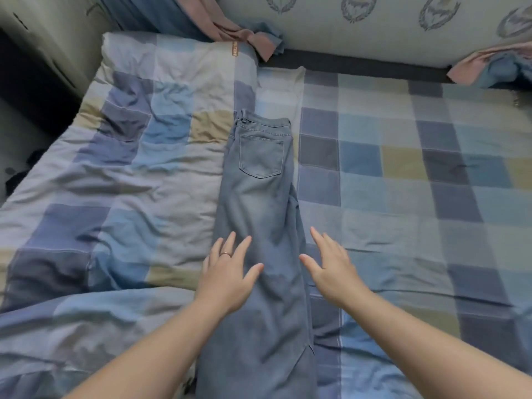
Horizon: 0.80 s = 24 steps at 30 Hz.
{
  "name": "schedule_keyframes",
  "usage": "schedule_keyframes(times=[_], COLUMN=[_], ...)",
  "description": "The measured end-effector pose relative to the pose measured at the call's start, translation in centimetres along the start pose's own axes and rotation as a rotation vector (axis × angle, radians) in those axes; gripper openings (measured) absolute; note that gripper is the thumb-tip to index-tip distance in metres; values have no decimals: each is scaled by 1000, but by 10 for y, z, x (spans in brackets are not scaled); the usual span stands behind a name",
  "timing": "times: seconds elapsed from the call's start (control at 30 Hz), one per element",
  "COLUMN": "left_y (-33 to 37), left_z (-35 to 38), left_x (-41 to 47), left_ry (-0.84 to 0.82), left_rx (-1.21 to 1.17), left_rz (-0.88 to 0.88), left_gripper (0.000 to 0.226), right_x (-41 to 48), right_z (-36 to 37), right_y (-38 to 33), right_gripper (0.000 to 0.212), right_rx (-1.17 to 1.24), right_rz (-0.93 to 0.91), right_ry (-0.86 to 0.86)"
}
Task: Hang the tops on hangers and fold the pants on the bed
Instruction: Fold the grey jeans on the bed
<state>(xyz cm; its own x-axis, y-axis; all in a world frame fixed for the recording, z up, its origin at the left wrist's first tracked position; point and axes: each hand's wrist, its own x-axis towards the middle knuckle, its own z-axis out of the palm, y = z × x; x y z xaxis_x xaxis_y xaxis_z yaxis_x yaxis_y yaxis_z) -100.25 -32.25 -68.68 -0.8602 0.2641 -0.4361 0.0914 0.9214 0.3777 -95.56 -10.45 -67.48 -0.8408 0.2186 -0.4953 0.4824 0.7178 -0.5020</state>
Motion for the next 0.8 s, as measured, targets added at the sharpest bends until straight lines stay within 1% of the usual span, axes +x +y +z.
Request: schedule_keyframes(times=[0.07,0.17,0.33,0.43,0.6,0.7,0.8], left_y=[2,2,-8,-25,-74,-107,-137], left_z=[10,25,65,98,158,191,216], left_x=[-33,-80,-158,-198,-251,-271,-281], left_ry=[6,-12,-66,-138,-255,-288,-285], left_rx=[61,89,100,96,39,11,-74], left_rz=[13,-6,-18,-62,-165,-243,-346], left_gripper=[68,68,68,68,67,68,71], right_x=[-33,-75,-135,-168,-213,-233,-249], right_z=[1,10,46,81,151,192,230], right_y=[8,21,48,70,114,139,158], right_gripper=[68,67,68,68,66,68,70], right_rx=[-62,-153,-202,-200,-123,-27,46], right_rz=[-1,-37,-44,-37,48,96,176], right_ry=[-51,-95,-127,-151,-214,-213,-210])
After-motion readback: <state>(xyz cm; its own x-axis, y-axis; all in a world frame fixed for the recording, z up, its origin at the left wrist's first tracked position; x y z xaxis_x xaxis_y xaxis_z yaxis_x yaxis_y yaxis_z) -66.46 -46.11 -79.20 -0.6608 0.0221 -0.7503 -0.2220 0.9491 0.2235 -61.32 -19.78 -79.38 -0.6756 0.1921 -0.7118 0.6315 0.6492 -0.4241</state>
